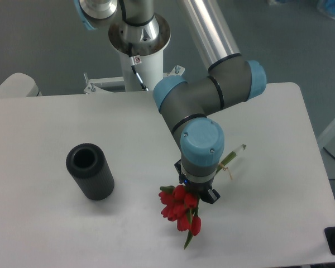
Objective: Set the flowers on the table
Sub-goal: 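Lower the held red tulips toward the table surface with the gripper, then lay the tulips flat on the table and open the gripper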
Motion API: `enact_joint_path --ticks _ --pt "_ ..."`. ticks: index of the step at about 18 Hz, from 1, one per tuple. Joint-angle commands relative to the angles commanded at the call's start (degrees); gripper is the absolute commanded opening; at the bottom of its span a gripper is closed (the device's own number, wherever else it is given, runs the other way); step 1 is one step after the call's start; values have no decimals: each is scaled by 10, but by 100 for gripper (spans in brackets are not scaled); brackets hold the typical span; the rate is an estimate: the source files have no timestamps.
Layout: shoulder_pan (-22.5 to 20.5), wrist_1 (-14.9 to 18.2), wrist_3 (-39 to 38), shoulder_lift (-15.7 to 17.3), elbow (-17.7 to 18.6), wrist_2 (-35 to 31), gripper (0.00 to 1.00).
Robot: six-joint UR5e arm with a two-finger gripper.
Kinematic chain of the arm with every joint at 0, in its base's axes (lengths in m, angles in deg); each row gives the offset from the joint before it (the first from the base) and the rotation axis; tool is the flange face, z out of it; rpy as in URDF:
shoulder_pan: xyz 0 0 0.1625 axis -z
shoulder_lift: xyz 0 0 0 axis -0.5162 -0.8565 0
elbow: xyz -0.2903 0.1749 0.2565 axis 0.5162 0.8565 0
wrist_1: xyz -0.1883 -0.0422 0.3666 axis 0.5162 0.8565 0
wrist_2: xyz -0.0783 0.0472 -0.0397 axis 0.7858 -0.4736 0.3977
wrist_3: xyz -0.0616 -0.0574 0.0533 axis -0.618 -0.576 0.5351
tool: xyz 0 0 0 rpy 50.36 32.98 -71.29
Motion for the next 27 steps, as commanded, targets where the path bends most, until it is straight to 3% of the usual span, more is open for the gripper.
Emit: enact_joint_path --ticks 8,13,15,17,18,19,27 --pt "-48 -9 75 41 83 0 0" --pt "-82 -65 131 57 133 3 1" --pt "-82 -72 130 57 143 4 4" --pt "-79 -72 131 59 149 4 29" --pt "-79 -72 131 60 150 5 49" --pt "-79 -73 130 62 151 5 99" --pt "-80 -70 134 55 109 7 100"
